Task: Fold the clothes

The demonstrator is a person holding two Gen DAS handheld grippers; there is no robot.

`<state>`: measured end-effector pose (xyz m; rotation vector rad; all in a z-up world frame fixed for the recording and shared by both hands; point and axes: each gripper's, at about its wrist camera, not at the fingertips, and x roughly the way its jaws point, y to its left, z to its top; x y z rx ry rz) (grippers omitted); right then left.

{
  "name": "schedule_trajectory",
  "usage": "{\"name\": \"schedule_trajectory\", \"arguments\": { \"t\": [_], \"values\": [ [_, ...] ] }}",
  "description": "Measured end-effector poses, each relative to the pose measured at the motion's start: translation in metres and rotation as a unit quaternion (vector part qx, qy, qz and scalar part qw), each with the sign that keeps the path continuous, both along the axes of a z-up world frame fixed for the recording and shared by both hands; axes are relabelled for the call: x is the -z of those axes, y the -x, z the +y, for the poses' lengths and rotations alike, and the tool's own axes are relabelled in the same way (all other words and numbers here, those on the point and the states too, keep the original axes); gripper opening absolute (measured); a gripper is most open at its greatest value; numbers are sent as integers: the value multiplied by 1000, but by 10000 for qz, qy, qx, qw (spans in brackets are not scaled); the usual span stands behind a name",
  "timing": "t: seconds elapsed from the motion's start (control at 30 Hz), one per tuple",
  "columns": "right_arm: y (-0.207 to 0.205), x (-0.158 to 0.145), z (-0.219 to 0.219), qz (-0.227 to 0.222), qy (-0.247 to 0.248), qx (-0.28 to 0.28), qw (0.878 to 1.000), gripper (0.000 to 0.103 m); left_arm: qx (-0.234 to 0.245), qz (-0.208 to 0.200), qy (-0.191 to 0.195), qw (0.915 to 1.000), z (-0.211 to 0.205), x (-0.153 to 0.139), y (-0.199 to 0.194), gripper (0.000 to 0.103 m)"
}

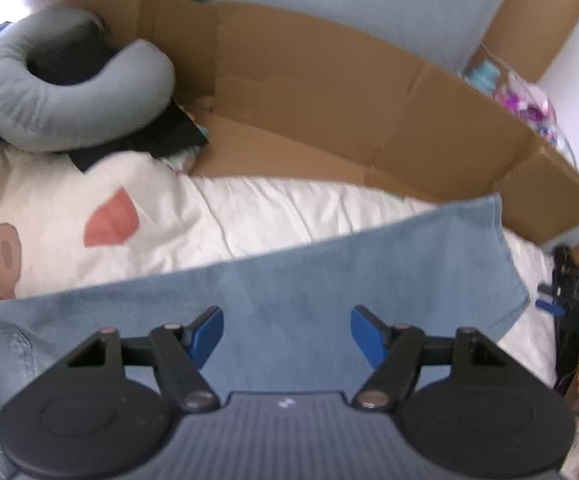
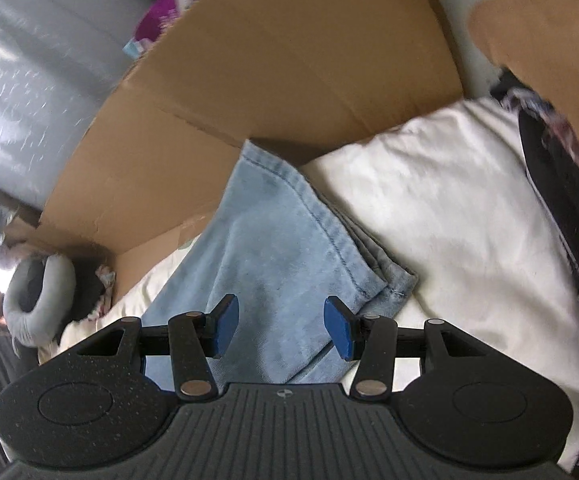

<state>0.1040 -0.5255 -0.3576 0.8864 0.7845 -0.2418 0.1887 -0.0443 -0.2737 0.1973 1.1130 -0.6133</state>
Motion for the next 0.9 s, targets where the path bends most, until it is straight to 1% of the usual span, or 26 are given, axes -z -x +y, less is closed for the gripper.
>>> {"name": "schedule_trajectory", "arguments": {
  "t": [0.03,0.23,0.27,0.37,0.4,0.47,0.53,0.6,0.7,0.8,0.9],
  "values": [
    [0,4,-1,-3,-26,64,10000,55,70,-31,-46,10000,-2,3,5,73],
    [2,27,-4,-63,-326,302,9990,55,407,-184,-281,9986,-6,43,37,73],
    [3,33,-3,-53,-373,352,9987,55,437,-157,-268,9986,-7,50,42,73],
    [6,48,-1,-23,-513,500,9974,55,530,102,-134,9985,-10,68,58,73],
    [7,53,0,-13,-560,549,9969,55,603,196,-84,9980,-11,73,64,73],
    [9,61,2,-37,-620,616,9962,54,888,203,-64,9958,-15,80,79,73],
    [11,63,2,-139,-630,642,9958,55,1217,149,-96,9924,-19,86,93,74],
    [11,64,-1,-193,-659,738,9949,54,1380,133,-194,9901,-23,94,105,74],
    [12,67,-5,-265,-704,895,9931,54,1479,128,-356,9883,-26,108,116,74],
    [11,67,-9,-342,-716,989,9919,54,1571,122,-433,9866,-25,117,122,74],
    [9,71,-12,-356,-735,1062,9910,50,1668,71,-510,9846,-23,123,125,74]
  ]
}}
